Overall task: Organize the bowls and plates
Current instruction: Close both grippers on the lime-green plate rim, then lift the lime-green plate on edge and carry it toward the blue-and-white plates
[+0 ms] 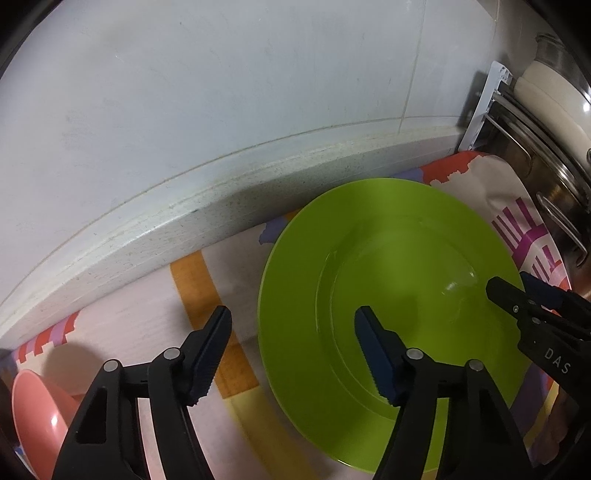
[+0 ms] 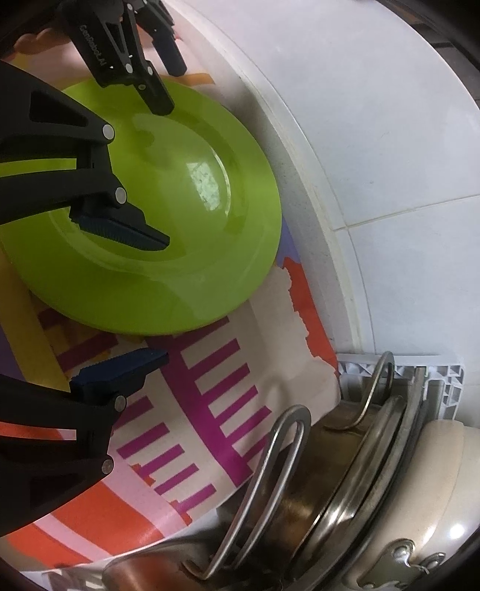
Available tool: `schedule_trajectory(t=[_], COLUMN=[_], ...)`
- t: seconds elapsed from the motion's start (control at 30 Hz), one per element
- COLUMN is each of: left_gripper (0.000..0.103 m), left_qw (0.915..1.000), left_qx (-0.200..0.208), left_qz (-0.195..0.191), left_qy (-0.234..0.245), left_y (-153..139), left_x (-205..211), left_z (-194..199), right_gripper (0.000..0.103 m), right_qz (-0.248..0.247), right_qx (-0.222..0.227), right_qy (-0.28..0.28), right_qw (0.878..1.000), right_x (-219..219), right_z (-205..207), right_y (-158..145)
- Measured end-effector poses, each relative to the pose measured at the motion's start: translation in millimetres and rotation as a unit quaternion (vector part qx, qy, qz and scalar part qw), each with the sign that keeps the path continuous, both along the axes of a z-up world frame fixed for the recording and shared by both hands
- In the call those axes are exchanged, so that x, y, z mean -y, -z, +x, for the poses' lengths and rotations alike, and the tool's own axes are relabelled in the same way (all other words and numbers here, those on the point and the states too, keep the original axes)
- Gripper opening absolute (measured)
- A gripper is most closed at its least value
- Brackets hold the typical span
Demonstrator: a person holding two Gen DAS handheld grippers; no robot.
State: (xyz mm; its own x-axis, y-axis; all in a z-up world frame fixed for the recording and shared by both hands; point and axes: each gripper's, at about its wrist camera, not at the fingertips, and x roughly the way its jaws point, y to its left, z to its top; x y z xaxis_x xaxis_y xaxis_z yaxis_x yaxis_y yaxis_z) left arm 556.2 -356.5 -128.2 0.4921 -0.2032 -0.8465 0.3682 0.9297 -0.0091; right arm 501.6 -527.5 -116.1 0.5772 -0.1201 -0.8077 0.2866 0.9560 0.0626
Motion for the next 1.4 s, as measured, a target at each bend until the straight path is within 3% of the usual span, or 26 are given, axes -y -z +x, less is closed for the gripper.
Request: schedule_trajectory(t=[0.3,0.57,0.87,1.4], left_gripper=[0.049,0.042,0.04,0.04], left_qw=[0.9998,0.9999,0.9999,0.999], left_qx=[-0.017,-0.014,-0.012,-0.016], left_qz=[-0.008,-0.007,-0.01,-0.027], left_qy=[0.007,-0.004,-0.004,-0.032], left_y=[8,9,1,-45], left_x=[-2,-1,-3,-33], left_z=[3,6,-3,-52], right_gripper=[0.046,0.045,0.042,0.042], right_qz=[0.011,0.009,0.003,-0.008], right_qx=[-0.008,-0.009,-0.003,0.009], right_qy=[-0.006,-0.008,-0.002,0.001], right_qw=[1.0,1.0,1.0,1.0], right_x=[0,3,0,-30], right_z=[10,12,3,-51], right_y=[11,14,10,-37])
